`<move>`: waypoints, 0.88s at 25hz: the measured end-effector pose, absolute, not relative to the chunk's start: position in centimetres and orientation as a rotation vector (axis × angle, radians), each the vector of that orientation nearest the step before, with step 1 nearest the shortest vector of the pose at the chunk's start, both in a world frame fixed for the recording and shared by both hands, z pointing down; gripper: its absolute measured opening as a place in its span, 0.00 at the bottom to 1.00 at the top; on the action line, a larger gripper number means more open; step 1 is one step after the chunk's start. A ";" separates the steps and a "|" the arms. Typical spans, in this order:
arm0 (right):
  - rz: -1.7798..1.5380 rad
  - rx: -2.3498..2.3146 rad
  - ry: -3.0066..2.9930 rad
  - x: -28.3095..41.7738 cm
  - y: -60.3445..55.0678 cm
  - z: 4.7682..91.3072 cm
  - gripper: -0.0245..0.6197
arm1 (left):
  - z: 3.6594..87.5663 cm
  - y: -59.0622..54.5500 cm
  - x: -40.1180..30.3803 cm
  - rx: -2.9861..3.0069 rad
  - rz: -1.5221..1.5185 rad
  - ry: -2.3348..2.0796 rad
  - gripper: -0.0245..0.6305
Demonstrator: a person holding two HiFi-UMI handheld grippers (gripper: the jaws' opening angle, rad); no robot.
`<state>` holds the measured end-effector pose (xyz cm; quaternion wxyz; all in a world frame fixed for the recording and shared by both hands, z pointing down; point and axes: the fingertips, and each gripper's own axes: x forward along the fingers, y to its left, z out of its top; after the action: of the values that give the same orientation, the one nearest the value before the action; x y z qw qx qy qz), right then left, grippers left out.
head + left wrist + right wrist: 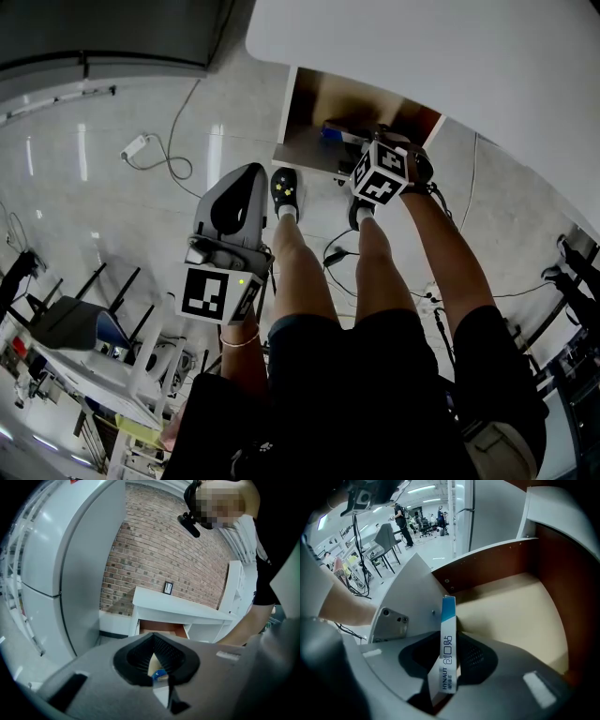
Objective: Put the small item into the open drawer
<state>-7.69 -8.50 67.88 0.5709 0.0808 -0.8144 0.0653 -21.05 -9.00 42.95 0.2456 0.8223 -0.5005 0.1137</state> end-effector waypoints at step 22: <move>0.163 0.276 -1.946 -7.9 -9.6 66.7 0.30 | 43.1 -8.7 -21.4 2.243 0.315 -1.376 0.03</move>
<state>-7.92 -9.56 66.72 0.5521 0.1167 -0.8227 0.0687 -21.40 -8.66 43.12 0.2431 0.8210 -0.5035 0.1151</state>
